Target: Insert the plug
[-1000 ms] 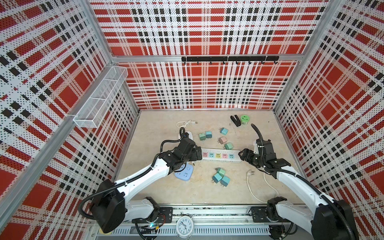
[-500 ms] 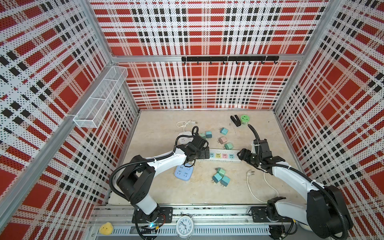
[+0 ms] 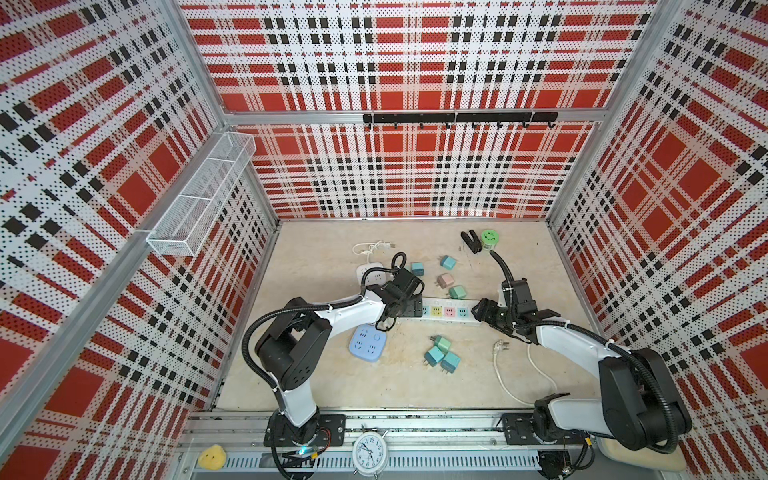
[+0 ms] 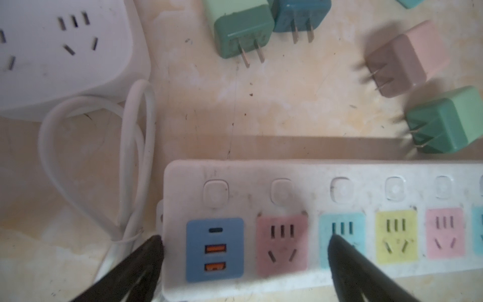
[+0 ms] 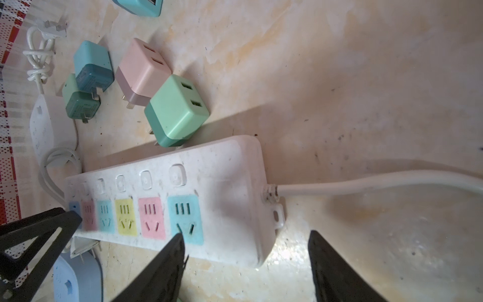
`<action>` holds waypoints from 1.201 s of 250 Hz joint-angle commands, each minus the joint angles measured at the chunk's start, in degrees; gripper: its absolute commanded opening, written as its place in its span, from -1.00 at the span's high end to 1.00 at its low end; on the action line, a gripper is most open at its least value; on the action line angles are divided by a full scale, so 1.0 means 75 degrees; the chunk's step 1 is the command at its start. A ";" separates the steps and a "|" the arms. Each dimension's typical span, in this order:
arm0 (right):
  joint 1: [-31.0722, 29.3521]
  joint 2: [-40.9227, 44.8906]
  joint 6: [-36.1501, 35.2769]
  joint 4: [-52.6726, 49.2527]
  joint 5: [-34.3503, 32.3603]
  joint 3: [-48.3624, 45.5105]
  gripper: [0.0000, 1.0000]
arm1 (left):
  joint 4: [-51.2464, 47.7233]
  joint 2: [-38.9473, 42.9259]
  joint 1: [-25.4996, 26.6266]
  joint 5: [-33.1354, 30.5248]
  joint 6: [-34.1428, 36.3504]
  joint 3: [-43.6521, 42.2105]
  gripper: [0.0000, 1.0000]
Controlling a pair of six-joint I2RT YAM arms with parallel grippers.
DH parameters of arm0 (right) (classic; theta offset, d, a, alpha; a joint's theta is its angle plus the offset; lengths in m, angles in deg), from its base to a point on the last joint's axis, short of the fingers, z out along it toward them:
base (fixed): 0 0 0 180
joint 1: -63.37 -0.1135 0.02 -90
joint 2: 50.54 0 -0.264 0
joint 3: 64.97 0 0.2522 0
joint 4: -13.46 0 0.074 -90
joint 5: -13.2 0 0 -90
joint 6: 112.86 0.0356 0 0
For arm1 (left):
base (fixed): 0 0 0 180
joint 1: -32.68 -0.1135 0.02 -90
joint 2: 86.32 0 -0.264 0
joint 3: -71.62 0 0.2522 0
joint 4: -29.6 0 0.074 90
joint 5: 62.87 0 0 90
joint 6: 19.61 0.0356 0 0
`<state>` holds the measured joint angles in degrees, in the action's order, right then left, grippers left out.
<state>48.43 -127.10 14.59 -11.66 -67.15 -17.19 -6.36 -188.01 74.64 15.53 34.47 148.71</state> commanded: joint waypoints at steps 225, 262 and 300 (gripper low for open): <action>-0.0228 0.0054 0.0031 0.0647 -0.0352 -0.0344 -0.36 | 0.0550 -0.0047 0.1277 -0.0358 0.0189 0.0163 -0.99; -0.0294 0.0476 0.0115 0.0627 -0.0288 -0.0702 -0.34 | 0.0833 0.0332 0.1608 -0.0506 0.0059 -0.0254 -0.99; -0.0492 0.0811 0.0162 0.0463 -0.0291 -0.0903 -0.34 | 0.0980 0.0657 0.1822 -0.0700 -0.0199 -0.0788 -0.99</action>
<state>46.25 -123.14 14.74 -8.82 -70.89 -22.96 -2.22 -185.95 86.99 11.34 35.60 145.94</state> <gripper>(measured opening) 0.668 0.994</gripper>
